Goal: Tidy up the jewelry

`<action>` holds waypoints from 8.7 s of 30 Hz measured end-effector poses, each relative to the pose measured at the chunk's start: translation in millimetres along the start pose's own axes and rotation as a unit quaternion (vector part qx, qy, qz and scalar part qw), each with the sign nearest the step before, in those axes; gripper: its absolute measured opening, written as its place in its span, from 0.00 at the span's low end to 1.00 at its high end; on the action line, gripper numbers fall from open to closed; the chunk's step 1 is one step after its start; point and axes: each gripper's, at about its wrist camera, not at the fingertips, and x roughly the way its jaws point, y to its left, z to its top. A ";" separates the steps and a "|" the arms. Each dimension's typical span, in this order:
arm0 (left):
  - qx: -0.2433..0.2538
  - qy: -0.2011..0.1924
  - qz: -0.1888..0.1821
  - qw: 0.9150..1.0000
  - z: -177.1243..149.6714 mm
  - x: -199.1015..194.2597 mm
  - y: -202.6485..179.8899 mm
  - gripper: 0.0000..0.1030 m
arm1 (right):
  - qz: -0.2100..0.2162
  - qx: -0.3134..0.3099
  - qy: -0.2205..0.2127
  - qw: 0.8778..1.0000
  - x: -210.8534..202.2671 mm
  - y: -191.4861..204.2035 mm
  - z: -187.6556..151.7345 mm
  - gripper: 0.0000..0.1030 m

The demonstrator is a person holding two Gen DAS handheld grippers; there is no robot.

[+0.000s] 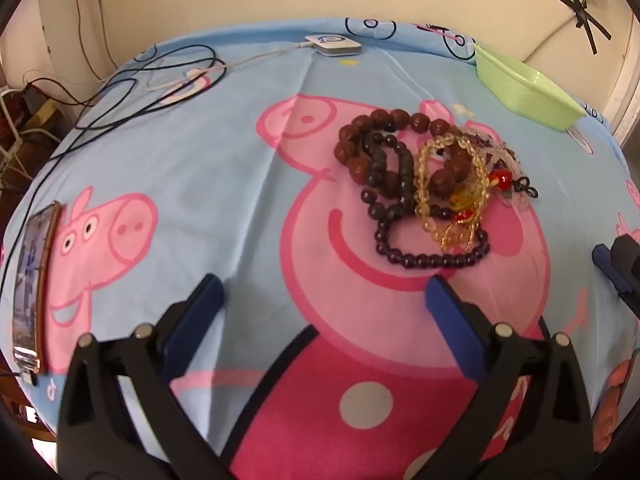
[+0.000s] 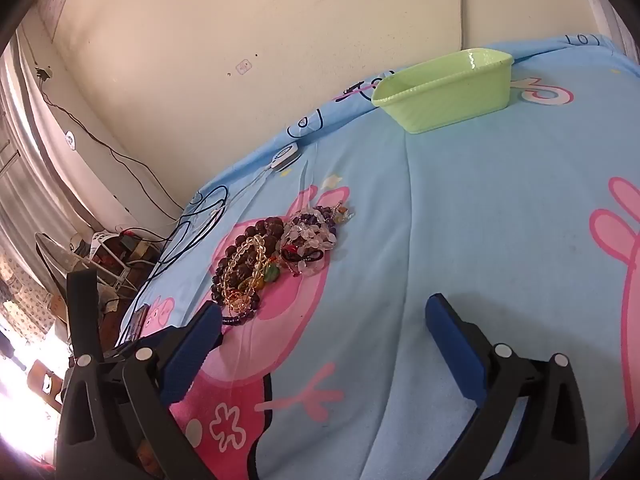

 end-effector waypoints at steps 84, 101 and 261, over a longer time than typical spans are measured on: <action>-0.001 -0.054 -0.271 0.961 17.9 -29.7 34.2 0.30 | 0.057 -0.192 0.166 0.965 56.2 51.1 25.0 0.02; 0.011 -0.042 -0.257 0.965 23.1 -23.1 23.6 0.30 | -0.088 -0.193 0.100 0.972 70.0 20.7 63.7 0.00; 0.158 -0.116 -0.187 0.963 151.7 -20.3 -114.9 0.70 | -0.038 0.031 -0.094 0.994 -20.1 -65.8 118.4 0.29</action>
